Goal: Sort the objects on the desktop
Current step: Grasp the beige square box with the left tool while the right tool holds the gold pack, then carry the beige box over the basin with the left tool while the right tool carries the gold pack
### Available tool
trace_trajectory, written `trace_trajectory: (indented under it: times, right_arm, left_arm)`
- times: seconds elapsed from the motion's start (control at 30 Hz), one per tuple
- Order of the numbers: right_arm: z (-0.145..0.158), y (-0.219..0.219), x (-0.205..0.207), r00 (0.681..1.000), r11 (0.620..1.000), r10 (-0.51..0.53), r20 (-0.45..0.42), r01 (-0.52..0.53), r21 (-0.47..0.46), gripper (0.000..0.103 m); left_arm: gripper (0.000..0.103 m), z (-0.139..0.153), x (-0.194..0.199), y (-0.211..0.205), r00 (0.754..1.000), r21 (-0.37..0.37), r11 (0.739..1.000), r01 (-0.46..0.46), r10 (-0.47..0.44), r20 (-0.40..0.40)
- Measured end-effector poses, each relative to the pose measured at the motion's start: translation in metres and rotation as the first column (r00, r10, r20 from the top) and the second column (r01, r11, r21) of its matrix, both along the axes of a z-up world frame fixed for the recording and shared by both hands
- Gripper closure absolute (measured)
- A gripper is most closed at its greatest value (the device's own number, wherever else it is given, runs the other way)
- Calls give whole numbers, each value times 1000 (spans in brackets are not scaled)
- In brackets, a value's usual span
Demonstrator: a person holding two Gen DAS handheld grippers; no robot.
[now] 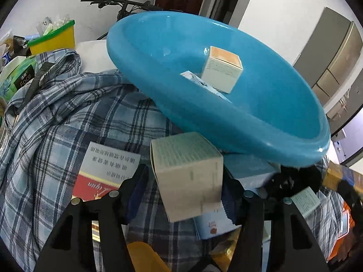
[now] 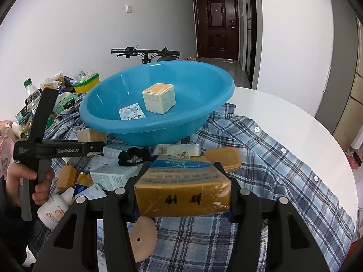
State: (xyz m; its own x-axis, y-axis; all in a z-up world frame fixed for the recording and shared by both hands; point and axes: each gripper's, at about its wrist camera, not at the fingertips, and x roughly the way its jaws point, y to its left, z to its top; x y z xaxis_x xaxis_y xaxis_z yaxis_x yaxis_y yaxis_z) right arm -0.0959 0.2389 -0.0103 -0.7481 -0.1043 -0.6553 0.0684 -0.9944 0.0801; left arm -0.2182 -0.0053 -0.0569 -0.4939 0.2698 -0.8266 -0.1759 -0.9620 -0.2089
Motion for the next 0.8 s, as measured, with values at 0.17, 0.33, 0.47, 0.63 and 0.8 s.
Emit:
trace_trajectory:
  times: [0.17,0.33,0.47,0.63,0.8]
  right_arm:
    - [0,0,1,1000,1000,-3,-1,3,1,51]
    - [1,1,2,1000,1000,-16,-9,16,0,51]
    - [2,-3,3,1000,1000,-14,-14,14,9,51]
    - [3,-9,4,999,999,-25,-28,26,44,51]
    - [6,-17,9,998,996,-36,-52,40,75,51]
  left_arm:
    - [48,-1,-6,3,1000,-22,1000,-15,14,-7]
    - [58,9,6,3,997,-71,997,-9,4,-77]
    - [58,23,26,-1,990,-92,996,-15,2,-143]
    - [58,43,51,-6,971,-65,998,-17,1,-237]
    - [58,58,76,-9,933,-28,1000,-3,-7,-360]
